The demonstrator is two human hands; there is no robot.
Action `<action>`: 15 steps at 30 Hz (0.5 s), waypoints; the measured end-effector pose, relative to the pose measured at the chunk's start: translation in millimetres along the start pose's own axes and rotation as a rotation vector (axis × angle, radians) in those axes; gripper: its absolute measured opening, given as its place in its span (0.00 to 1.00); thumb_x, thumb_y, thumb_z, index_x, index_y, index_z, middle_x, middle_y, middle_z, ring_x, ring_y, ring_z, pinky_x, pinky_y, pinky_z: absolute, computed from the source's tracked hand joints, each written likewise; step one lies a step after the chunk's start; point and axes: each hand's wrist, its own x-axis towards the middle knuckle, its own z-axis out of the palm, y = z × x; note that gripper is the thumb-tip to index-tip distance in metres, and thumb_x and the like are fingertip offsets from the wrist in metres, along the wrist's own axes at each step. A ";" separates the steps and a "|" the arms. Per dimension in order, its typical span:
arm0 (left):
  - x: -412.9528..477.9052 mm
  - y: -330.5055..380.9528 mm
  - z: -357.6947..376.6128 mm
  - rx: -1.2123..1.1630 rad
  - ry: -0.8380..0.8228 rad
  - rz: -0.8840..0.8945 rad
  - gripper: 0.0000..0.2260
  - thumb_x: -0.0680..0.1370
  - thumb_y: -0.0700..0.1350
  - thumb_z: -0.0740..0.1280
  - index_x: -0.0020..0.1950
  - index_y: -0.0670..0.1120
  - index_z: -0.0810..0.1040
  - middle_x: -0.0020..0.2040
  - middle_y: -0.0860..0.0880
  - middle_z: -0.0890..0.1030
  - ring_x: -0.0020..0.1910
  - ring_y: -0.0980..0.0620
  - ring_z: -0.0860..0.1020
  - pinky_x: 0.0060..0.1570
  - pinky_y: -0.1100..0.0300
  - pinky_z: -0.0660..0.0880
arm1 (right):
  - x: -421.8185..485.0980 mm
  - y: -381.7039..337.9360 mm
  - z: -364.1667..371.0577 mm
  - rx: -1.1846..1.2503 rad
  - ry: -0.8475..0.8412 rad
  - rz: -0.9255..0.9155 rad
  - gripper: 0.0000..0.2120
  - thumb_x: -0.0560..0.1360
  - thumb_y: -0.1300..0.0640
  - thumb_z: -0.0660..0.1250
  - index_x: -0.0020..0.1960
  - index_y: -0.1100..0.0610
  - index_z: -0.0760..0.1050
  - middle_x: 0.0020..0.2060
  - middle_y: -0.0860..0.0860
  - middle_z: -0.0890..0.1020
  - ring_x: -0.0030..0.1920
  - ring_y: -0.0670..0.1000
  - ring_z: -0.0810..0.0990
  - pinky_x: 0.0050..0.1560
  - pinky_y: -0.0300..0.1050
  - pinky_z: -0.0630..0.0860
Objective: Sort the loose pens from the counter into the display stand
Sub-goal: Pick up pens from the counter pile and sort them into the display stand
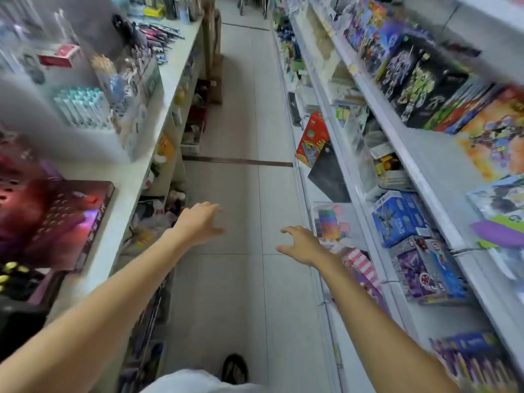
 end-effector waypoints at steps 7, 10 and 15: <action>7.1 -18.3 58.7 -0.042 -0.171 -0.127 0.28 0.77 0.60 0.67 0.74 0.51 0.67 0.70 0.48 0.72 0.68 0.46 0.71 0.64 0.49 0.70 | 23.3 17.3 27.1 -0.013 -0.116 0.041 0.26 0.77 0.45 0.66 0.72 0.52 0.69 0.71 0.52 0.70 0.72 0.55 0.65 0.71 0.52 0.62; 33.2 -31.3 57.1 -0.065 -0.188 -0.163 0.28 0.77 0.59 0.67 0.74 0.51 0.67 0.70 0.48 0.72 0.68 0.46 0.70 0.64 0.50 0.69 | 59.3 17.0 20.9 -0.032 -0.125 0.013 0.25 0.77 0.44 0.65 0.71 0.52 0.70 0.71 0.52 0.70 0.72 0.54 0.65 0.71 0.52 0.62; 113.9 -56.4 37.2 -0.087 -0.178 -0.164 0.28 0.77 0.59 0.68 0.73 0.50 0.68 0.70 0.47 0.72 0.67 0.46 0.72 0.64 0.48 0.71 | 150.9 6.6 -10.2 -0.083 -0.149 -0.001 0.24 0.79 0.45 0.63 0.72 0.53 0.69 0.71 0.53 0.69 0.72 0.54 0.65 0.72 0.53 0.61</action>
